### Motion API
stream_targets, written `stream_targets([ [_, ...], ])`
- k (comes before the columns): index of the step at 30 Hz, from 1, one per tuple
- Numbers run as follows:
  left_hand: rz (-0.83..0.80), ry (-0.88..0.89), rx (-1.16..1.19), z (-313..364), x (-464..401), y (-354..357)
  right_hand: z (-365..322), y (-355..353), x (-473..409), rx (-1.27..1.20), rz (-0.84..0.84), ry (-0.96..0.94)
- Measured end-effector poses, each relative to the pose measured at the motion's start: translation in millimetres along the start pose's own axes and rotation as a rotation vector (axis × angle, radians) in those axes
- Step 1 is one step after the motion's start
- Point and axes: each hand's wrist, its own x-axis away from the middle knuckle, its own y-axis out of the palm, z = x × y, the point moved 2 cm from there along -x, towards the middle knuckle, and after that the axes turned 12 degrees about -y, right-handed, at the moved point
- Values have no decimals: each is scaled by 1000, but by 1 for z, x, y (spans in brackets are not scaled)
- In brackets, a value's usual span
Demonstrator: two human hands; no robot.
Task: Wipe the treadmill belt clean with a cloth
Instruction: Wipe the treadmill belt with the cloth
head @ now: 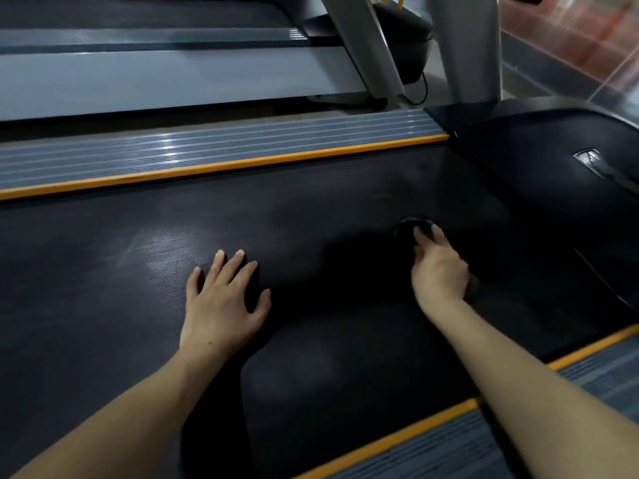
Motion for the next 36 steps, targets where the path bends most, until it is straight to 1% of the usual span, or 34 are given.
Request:
stream_targets([
  [1, -4, -1, -2, 0, 0, 0, -13, 5, 3, 20, 19, 19],
  [2, -4, -2, -6, -1, 0, 0, -32, 14, 7, 23, 30, -3],
  [4, -5, 0, 1, -1, 0, 0, -79, 30, 24, -19, 22, -102],
  [5, -2, 3, 9, -1, 0, -1, -105, 40, 35, -52, 18, -188],
  [7, 26, 2, 18, -2, 2, -2, -146, 52, 60, -112, -4, -418],
  [9, 48, 16, 29, -2, 1, -2, -147, 43, 65, -202, -28, -583],
  [10, 49, 29, 35, -2, 1, -2, -131, 37, 61, -187, -17, -615],
  [11, 48, 38, 37, -3, 2, -2, -108, 29, 55, -155, -5, -599],
  [12, 43, 44, 33, -4, 2, -2, -81, 21, 46, -107, -3, -529],
  [15, -21, 47, -26, -3, 4, -5, -1, -1, 12, -46, -29, -171],
  [17, -78, 30, -83, -2, 3, -7, 13, -6, 4, -5, -16, -36],
  [18, -98, 16, -99, 0, 5, -10, 3, -6, 9, 26, -3, 2],
  [19, -110, 1, -102, 0, 8, -12, -14, -4, 19, 38, 9, 17],
  [21, -102, -12, -92, 3, 23, -17, -60, 8, 48, 1, -11, -52],
  [24, -76, -36, -71, 2, 51, -20, -126, 28, 101, -140, -31, -334],
  [26, -81, -55, -60, 1, 70, -21, -140, 20, 114, -249, -79, -508],
  [28, -95, -50, -54, 3, 86, -23, -119, 10, 105, -272, -111, -605],
  [29, -96, -44, -50, 4, 93, -24, -97, 7, 97, -245, -107, -598],
  [30, -100, -41, -45, 7, 99, -25, -70, 1, 85, -203, -94, -539],
  [33, -161, -67, -17, 19, 114, -27, 15, -26, 59, -94, -52, -259],
  [35, -182, -61, -30, 25, 123, -24, 40, -40, 58, -25, -87, -140],
  [36, -185, -53, -41, 25, 128, -22, 38, -44, 61, -14, -87, -106],
])
